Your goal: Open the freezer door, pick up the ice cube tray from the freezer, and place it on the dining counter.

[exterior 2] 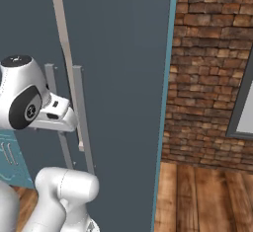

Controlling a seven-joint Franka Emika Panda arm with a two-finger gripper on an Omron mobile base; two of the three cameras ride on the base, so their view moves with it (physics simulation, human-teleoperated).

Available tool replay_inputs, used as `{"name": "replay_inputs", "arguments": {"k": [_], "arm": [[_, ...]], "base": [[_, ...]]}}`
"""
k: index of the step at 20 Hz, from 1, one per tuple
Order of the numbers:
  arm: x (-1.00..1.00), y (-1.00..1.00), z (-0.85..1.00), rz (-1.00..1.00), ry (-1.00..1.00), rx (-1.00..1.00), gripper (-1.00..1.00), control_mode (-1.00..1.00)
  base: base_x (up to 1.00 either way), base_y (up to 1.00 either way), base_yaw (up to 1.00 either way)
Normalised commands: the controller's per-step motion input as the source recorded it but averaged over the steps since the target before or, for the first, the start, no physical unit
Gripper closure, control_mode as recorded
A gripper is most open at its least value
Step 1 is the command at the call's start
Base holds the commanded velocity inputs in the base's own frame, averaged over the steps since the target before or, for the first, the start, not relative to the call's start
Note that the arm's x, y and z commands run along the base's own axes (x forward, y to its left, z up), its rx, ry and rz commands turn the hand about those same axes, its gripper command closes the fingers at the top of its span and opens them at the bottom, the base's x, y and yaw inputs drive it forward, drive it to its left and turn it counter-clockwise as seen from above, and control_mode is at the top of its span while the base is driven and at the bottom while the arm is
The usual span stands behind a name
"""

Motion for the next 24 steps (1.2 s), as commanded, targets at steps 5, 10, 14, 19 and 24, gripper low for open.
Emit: {"name": "replay_inputs", "arguments": {"k": [5, 10, 14, 19, 24], "arm": [[0.0, 0.0, 0.0, 0.0, 0.0, 0.0, -1.0, 1.0], [0.0, 0.0, 0.0, 0.0, 0.0, 0.0, -1.0, 1.0], [0.0, 0.0, 0.0, 0.0, 0.0, 0.0, -1.0, 1.0], [0.0, 0.0, 0.0, 0.0, 0.0, 0.0, -1.0, 1.0], [0.0, 0.0, 0.0, 0.0, 0.0, 0.0, -1.0, 1.0]], "base": [[0.0, -0.67, 0.0], [0.01, -0.66, 0.0], [0.19, -0.37, 0.0], [0.46, -0.04, 0.0], [0.54, 0.0, 0.0]]}}
